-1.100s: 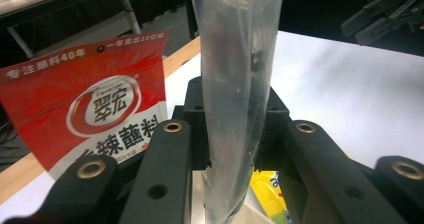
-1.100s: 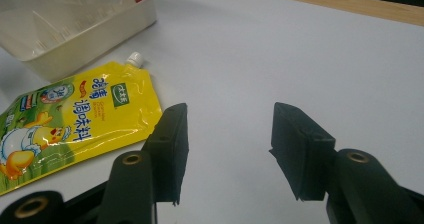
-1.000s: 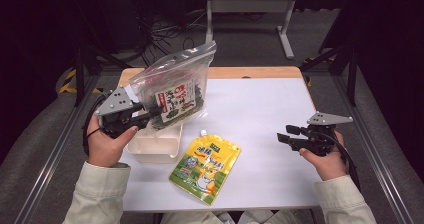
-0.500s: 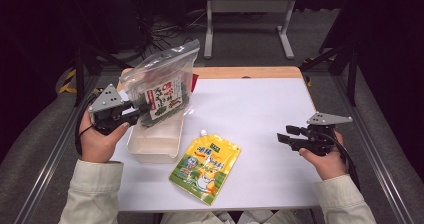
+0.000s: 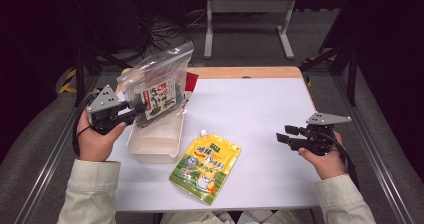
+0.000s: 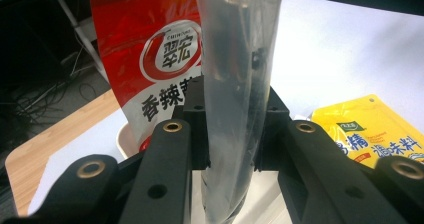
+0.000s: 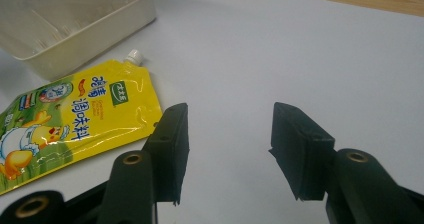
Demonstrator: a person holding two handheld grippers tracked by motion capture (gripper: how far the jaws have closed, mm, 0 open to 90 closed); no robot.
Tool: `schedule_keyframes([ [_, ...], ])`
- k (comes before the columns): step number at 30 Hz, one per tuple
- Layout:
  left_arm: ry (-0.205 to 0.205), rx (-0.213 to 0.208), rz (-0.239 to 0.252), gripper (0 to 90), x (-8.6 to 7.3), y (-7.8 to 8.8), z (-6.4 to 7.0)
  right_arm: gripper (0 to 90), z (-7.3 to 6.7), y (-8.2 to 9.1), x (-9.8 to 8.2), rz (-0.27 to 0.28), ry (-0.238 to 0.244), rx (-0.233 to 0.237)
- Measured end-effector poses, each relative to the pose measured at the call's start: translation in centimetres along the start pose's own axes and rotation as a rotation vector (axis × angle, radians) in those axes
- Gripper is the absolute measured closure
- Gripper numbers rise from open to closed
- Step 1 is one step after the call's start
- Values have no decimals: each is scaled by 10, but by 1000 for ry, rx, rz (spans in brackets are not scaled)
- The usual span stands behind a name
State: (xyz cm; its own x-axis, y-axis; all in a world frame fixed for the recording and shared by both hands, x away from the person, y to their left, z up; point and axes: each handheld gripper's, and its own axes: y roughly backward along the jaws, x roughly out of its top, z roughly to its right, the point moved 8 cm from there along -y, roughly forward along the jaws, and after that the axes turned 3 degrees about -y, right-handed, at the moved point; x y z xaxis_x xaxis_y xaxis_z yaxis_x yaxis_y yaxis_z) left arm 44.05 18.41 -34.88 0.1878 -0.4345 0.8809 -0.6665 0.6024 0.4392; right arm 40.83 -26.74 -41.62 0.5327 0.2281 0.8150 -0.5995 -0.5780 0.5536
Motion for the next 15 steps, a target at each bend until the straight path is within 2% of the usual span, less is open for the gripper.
schedule_keyframes([
  [15,17,-8,-13,739,-11,-9,-5,505,-1,-2,0,4,-11,14],
])
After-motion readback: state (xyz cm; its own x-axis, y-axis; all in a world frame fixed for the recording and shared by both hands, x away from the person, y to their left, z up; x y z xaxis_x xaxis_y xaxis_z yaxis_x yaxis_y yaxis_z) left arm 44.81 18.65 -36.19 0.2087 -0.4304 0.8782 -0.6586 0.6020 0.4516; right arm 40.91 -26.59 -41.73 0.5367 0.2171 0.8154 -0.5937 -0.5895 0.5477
